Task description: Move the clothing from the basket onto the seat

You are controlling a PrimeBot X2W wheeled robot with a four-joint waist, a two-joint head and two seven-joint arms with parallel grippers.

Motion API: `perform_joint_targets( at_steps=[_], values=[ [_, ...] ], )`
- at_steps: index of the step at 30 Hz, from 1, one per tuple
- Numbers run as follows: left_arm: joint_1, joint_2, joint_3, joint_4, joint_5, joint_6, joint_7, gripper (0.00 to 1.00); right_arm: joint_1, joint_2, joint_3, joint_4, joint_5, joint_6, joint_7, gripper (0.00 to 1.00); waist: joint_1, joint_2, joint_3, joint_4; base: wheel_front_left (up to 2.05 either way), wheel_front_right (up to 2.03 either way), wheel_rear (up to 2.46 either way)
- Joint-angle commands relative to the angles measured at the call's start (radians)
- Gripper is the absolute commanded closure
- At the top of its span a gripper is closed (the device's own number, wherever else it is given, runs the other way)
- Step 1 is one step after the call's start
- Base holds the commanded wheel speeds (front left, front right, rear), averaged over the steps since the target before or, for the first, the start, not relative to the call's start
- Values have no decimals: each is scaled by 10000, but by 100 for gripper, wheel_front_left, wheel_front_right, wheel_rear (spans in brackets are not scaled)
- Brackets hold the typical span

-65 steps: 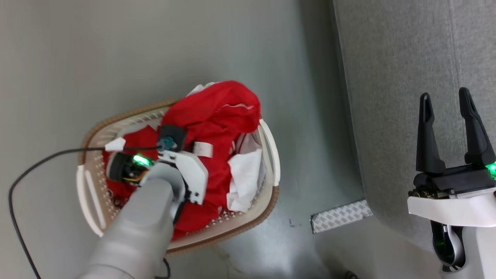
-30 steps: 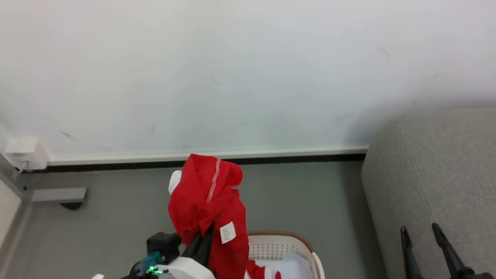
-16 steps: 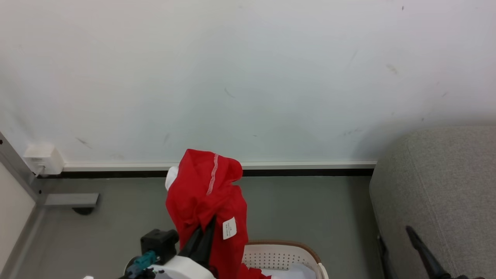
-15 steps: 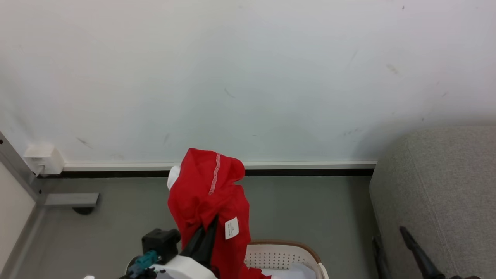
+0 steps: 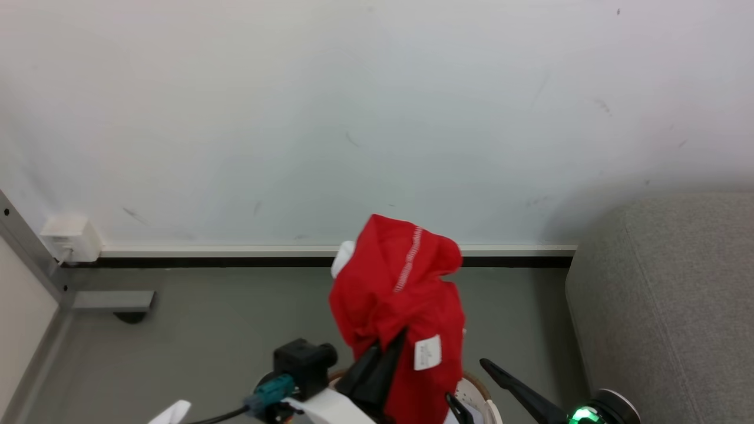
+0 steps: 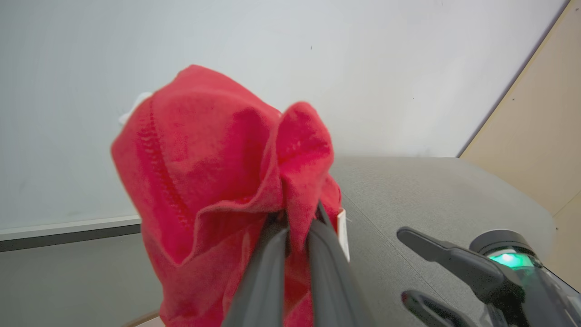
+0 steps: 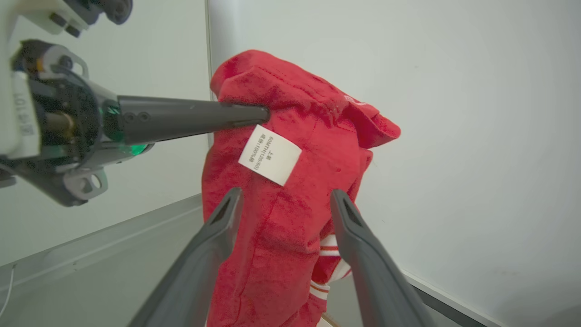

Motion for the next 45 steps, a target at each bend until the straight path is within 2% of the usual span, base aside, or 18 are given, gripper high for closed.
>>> perform_joint_targets(
  at_steps=[1,6,13,14,15,16,17,18,24,25,26,27,36,45],
  values=[
    [-150,-44,-84,-122,79,-54,68,100,-225,-101,143,137,53,-21,8,0,-1,-1,8,20,0,0,0],
    [-288,-267,-714,-354,158,-295,412,100,-792,-159,662,619,-233,-21,8,0,-1,-1,-6,102,0,0,0],
    [-143,-522,-1428,-590,-151,-579,844,100,-902,293,122,1378,-938,-21,8,0,-1,-1,-77,159,0,0,0],
    [-111,-536,-1502,-635,-210,-630,889,100,-839,373,27,1523,-1049,-21,8,20,-1,-1,-94,158,0,0,0],
    [-68,-550,-1560,-682,-283,-655,933,100,-798,452,-46,1640,-1134,-21,8,59,-1,-1,-107,157,0,0,0],
    [-16,-567,-1598,-720,-370,-659,977,100,-791,514,-99,1720,-1188,-21,8,76,-1,-1,-112,151,0,0,0],
    [16,-574,-1633,-754,-430,-677,1019,100,-788,568,-165,1778,-1215,-21,8,97,-1,-1,-109,144,0,0,0],
    [23,-576,-1651,-785,-438,-677,1040,100,-783,601,-213,1820,-1235,-21,8,100,-1,-1,-106,139,0,0,0],
    [39,-424,-1494,-605,-259,-395,972,100,-644,684,-437,1815,-1033,-21,6,100,-1,-1,-72,50,0,0,0],
    [26,-430,-1433,-568,-215,-330,879,75,-611,661,-498,1809,-992,-23,6,100,-1,-1,-63,29,0,0,0],
    [36,-431,-1390,-498,-206,-275,831,16,-580,651,-580,1784,-958,-23,6,100,-1,-1,-54,2,0,0,0],
    [20,-404,-1387,-418,-156,-248,797,0,-555,643,-656,1750,-925,-23,6,100,-1,-1,-43,-27,0,0,0],
    [-54,-291,-1356,416,47,-158,305,0,-441,396,-1856,1200,-564,-23,3,100,-1,-1,135,-796,0,0,0],
    [-447,-402,-1454,1044,388,-181,-201,0,-355,40,-2746,580,-515,-21,3,100,-1,-1,441,-2373,0,0,0]
  ],
)
